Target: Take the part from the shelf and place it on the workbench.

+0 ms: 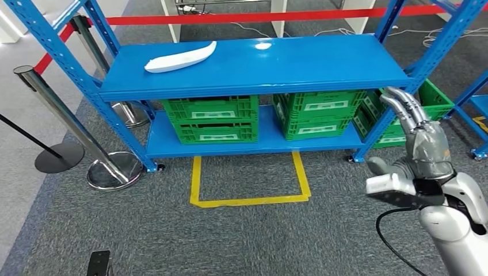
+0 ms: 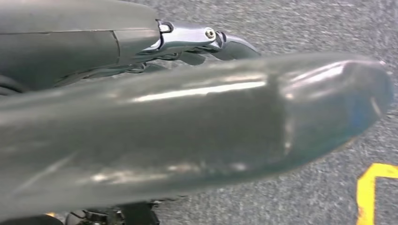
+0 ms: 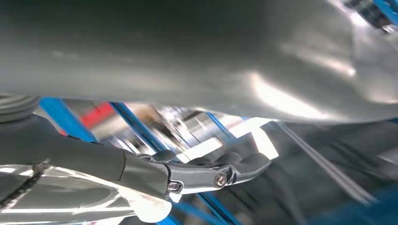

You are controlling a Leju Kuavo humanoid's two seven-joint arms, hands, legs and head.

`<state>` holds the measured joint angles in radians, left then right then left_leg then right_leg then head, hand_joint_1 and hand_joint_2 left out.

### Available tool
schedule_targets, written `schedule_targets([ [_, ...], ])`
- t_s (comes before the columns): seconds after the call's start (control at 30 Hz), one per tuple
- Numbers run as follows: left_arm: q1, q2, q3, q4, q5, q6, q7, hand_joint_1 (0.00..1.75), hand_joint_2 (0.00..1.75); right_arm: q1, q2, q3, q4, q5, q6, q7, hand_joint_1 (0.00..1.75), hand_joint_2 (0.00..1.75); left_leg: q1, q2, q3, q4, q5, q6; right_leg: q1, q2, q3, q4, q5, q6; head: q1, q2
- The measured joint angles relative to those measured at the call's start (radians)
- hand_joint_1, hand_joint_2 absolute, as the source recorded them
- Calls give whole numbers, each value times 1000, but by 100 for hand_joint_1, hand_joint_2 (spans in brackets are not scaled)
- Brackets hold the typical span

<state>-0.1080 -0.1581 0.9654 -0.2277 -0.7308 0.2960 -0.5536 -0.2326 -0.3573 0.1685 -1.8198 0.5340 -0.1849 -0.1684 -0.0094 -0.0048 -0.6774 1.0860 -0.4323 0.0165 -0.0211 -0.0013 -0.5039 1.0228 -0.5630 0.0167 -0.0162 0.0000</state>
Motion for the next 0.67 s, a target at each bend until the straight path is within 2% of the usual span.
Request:
schedule_targets([
  [0.03, 1, 0, 1, 0, 4, 0, -1, 0, 0, -4, 0, -1, 12, -26, 20, 26, 0, 0, -3, 1, 6, -27, 19, 5, 1, 0, 4, -2, -5, 5, 0, 0],
  [0.13, 4, 0, 6, 0, 8, 1, -3, 0, 0, -8, -1, -5, 40, -50, 44, 64, 0, 0, -5, 1, 16, -49, 21, 16, 0, -2, 14, -17, -14, 20, 0, 0],
  [0.2, 5, 1, 8, 0, 8, 1, -4, 0, 0, -10, -1, -7, 52, -49, 44, 69, 0, 0, 0, -1, 32, -65, 18, 25, 0, -2, -4, 20, -37, 27, 1, 0],
  [0.23, 5, 1, 8, 0, 8, 1, -4, 0, 0, -10, -2, -8, 58, -48, 44, 70, 0, 0, 1, -1, 39, -69, 15, 31, 0, -1, -36, 73, -58, 28, 1, 0],
  [0.3, 5, 0, 8, 0, 9, 1, -4, 0, 0, -7, -3, -9, 68, -48, 44, 71, 0, 0, 1, -2, 46, -70, 6, 38, 0, 0, -126, 206, -94, 32, 1, 0],
  [0.33, 5, -1, 8, 0, 9, 1, -4, 0, 0, -5, -3, -9, 72, -47, 44, 71, 0, 0, 1, -3, 50, -70, 1, 39, 0, 0, -165, 250, -94, 34, 1, 0],
  [0.37, 6, -2, 8, 0, 9, 2, -4, 0, 0, -3, -3, -9, 76, -45, 44, 72, 0, 0, 0, -4, 54, -69, -4, 39, 0, 0, -185, 256, -73, 36, 1, 0],
  [0.4, 6, -2, 9, 0, 10, 5, -3, 0, 0, -3, -3, -9, 78, -42, 45, 75, 0, 0, 1, -5, 60, -68, -9, 37, 0, 0, -185, 225, -34, 36, 1, 0],
  [0.43, 6, -3, 10, 0, 13, 10, 0, 0, 0, -3, -3, -9, 80, -38, 46, 80, 0, 0, 1, -6, 66, -66, -15, 35, -1, 0, -168, 164, 15, 36, 1, 0],
  [0.47, 5, -3, 12, 0, 16, 17, 4, 0, 44, -4, -4, -9, 83, -33, 48, 85, 0, 44, -1, -7, 71, -63, -22, 30, 0, 0, -144, 101, 52, 34, 1, 0],
  [0.5, 5, -4, 16, 0, 19, 26, 9, 0, 87, -5, -4, -8, 85, -29, 51, 90, 0, 87, -2, -8, 73, -59, -27, 26, 1, 0, -122, 50, 74, 31, 1, 0],
  [0.53, 4, -4, 20, 0, 21, 36, 15, 0, 131, -5, -4, -7, 88, -28, 56, 93, 0, 131, -4, -9, 72, -55, -29, 22, 2, 1, -108, 20, 82, 27, 0, 0],
  [0.57, 4, -4, 23, 0, 23, 45, 21, 0, 175, -4, -5, -6, 92, -27, 61, 95, 0, 175, -6, -9, 71, -53, -31, 18, 3, 2, -102, 11, 77, 22, -1, 0],
  [0.67, 3, -3, 29, 0, 29, 73, 41, 0, 175, -4, -8, -3, 100, -29, 74, 101, 0, 175, -4, -9, 70, -50, -36, 11, 1, 2, -99, 7, 76, 11, 0, 0],
])
